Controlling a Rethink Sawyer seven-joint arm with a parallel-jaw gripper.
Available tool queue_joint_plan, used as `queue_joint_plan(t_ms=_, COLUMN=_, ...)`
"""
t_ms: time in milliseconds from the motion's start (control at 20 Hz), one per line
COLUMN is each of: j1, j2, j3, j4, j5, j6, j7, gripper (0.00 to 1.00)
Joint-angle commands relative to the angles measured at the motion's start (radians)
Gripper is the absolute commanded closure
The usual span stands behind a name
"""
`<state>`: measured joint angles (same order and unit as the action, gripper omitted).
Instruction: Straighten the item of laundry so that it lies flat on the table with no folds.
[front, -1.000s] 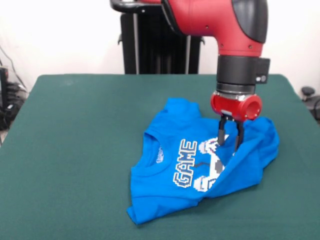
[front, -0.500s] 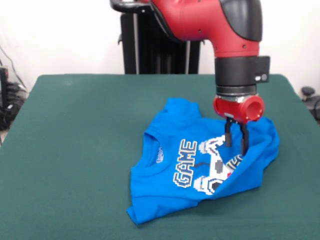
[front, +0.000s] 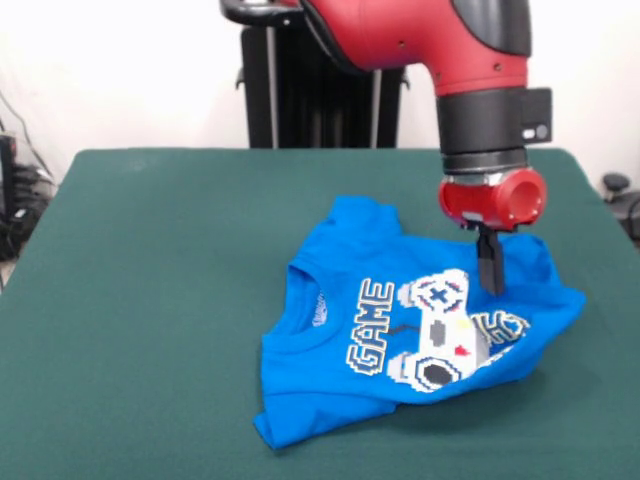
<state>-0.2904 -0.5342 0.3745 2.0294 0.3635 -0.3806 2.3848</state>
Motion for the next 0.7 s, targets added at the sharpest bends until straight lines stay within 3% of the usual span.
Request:
queue_joint_plan(t_ms=50, j1=0.063, j2=-0.035, j3=0.062, j4=0.057, j5=0.074, j6=0.061, j7=0.268, gripper=1.00)
queue_joint_plan(t_ms=350, j1=0.123, j2=-0.055, j3=0.023, j4=0.072, j5=0.158, j6=0.078, j7=0.285, gripper=1.00)
queue_joint_plan(t_ms=700, j1=0.131, j2=-0.032, j3=0.050, j4=0.059, j5=0.180, j6=0.047, j7=0.317, gripper=1.00)
